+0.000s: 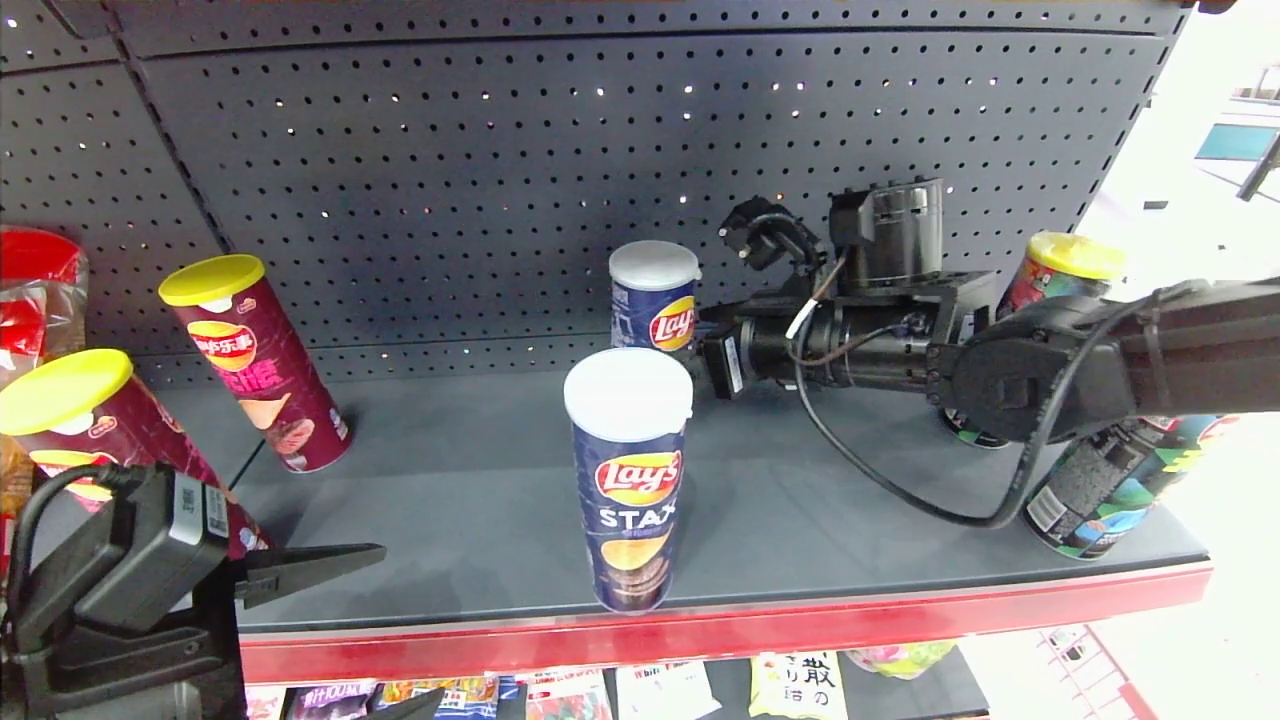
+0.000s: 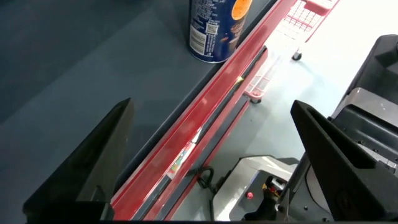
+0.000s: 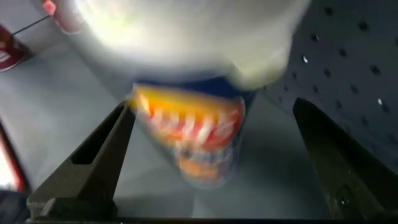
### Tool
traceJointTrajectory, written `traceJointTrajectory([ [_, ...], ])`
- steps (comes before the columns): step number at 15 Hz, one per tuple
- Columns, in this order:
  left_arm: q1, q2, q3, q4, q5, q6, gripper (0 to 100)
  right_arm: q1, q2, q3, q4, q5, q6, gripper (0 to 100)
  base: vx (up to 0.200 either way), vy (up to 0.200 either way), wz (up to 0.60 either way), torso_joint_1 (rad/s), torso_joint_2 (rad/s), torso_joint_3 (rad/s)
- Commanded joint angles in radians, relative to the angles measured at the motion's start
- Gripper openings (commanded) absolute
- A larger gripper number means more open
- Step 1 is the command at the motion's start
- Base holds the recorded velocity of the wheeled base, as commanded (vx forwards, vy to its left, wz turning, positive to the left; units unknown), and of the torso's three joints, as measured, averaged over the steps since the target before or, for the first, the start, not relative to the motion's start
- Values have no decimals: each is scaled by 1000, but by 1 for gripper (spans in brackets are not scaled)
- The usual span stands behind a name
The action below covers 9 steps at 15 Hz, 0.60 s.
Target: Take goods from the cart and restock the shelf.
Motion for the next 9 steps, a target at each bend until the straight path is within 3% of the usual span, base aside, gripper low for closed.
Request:
traceJointTrajectory([
  [1, 0, 38, -9, -2, 2, 0, 100, 16, -119, 87, 0, -22, 18, 100, 0, 0, 0, 0, 0, 0],
  [3, 1, 76, -29, -3, 5, 4, 100, 36, -214, 177, 0, -79, 53, 100, 0, 0, 0, 0, 0, 0],
  [5, 0, 135, -47, -14, 46, 6, 100, 37, -326, 280, 0, -145, 73, 100, 0, 0, 0, 0, 0, 0],
  [9, -2, 268, -113, -49, 108, 9, 100, 77, -688, 599, 1, -243, 82, 100, 0, 0, 0, 0, 0, 0],
])
